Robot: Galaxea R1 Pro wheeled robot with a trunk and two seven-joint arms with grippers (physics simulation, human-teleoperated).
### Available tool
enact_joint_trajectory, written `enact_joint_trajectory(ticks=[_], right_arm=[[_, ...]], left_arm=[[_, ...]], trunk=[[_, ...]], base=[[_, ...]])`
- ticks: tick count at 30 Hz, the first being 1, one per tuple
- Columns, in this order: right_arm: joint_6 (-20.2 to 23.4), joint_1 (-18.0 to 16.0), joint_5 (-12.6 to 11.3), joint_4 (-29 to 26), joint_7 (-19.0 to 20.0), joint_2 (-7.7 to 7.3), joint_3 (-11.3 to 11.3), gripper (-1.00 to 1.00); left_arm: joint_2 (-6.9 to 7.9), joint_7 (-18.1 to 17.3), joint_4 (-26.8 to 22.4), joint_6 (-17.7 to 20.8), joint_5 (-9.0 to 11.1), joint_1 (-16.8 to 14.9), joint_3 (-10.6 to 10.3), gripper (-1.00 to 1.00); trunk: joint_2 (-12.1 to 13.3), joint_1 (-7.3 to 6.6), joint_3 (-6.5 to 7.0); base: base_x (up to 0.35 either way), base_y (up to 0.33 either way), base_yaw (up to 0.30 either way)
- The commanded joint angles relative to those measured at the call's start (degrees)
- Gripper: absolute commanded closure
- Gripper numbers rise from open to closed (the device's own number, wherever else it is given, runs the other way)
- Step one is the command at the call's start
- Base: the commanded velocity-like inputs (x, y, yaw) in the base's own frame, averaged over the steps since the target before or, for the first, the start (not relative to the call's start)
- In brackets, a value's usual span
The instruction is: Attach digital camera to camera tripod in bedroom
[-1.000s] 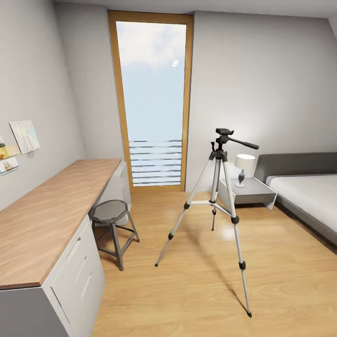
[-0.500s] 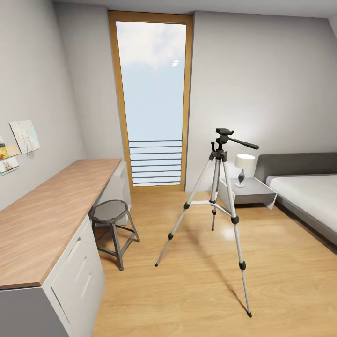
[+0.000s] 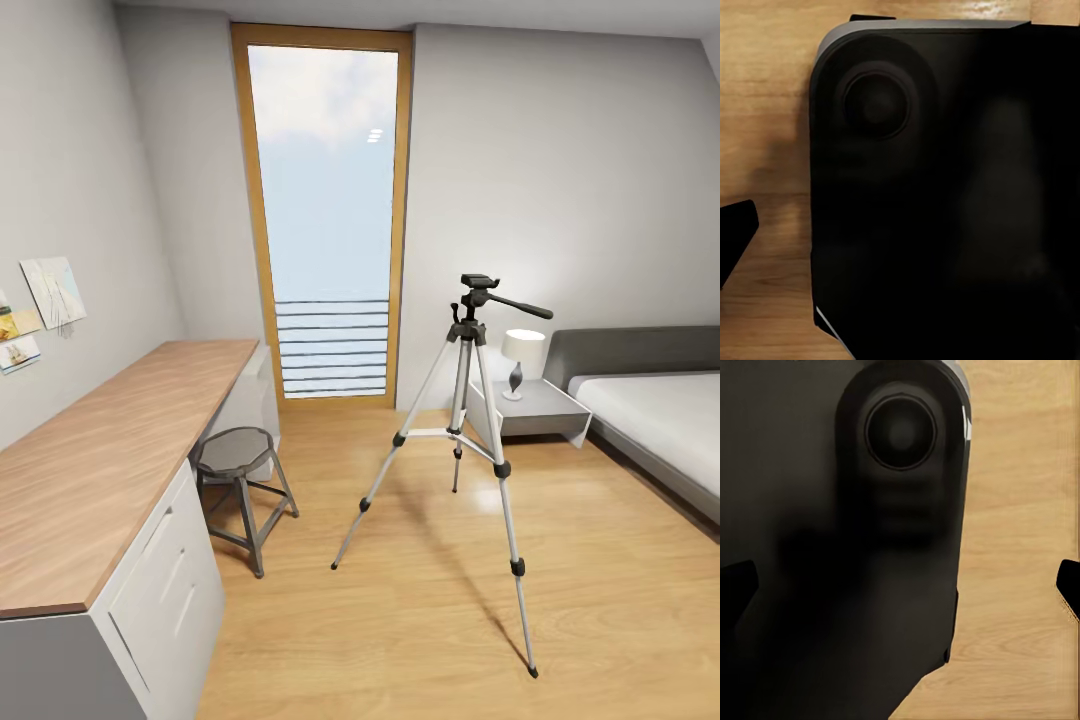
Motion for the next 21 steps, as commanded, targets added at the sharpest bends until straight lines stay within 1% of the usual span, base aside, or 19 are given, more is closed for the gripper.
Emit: enact_joint_trajectory(ticks=[1, 7, 8, 9, 10, 21], right_arm=[[-0.45, -0.01, 0.45, 0.01, 0.01, -0.02, 0.06, -1.0], [-2.38, -0.01, 2.38, 0.01, -0.01, 0.05, 0.08, -1.0], [-3.04, -0.01, 5.9, 0.01, -0.06, 0.13, 0.06, -1.0], [-3.2, -0.01, 6.3, 0.01, -0.08, 0.16, 0.06, -1.0], [-3.56, -0.01, 7.25, 0.01, -0.1, 0.23, 0.04, -1.0], [-3.79, -0.01, 7.88, 0.01, -0.08, 0.44, 0.01, -1.0]], left_arm=[[-0.01, 0.0, -0.08, -0.07, 0.62, 0.03, 0.03, -1.0], [-0.01, -0.02, -0.08, -0.07, 2.54, 0.02, -0.08, -1.0], [-0.01, -0.02, -0.08, -0.07, 6.94, 0.03, -0.1, -1.0], [-0.01, -0.02, -0.08, -0.07, 7.12, 0.03, -0.11, -1.0], [-0.01, -0.02, -0.08, -0.07, 7.53, 0.03, -0.12, -1.0], [-0.01, -0.03, -0.08, -0.15, 7.77, 0.03, -0.13, -1.0]], trunk=[[-0.02, 0.0, -0.04], [-0.02, 0.0, -0.04], [-0.02, 0.0, -0.04], [-0.02, 0.0, -0.04], [-0.02, 0.0, -0.04], [-0.02, 0.0, -0.04]], base=[[0.0, 0.0, 0.0], [0.0, 0.0, 0.0], [0.0, 0.0, 0.0], [0.0, 0.0, 0.0], [0.0, 0.0, 0.0], [0.0, 0.0, 0.0]])
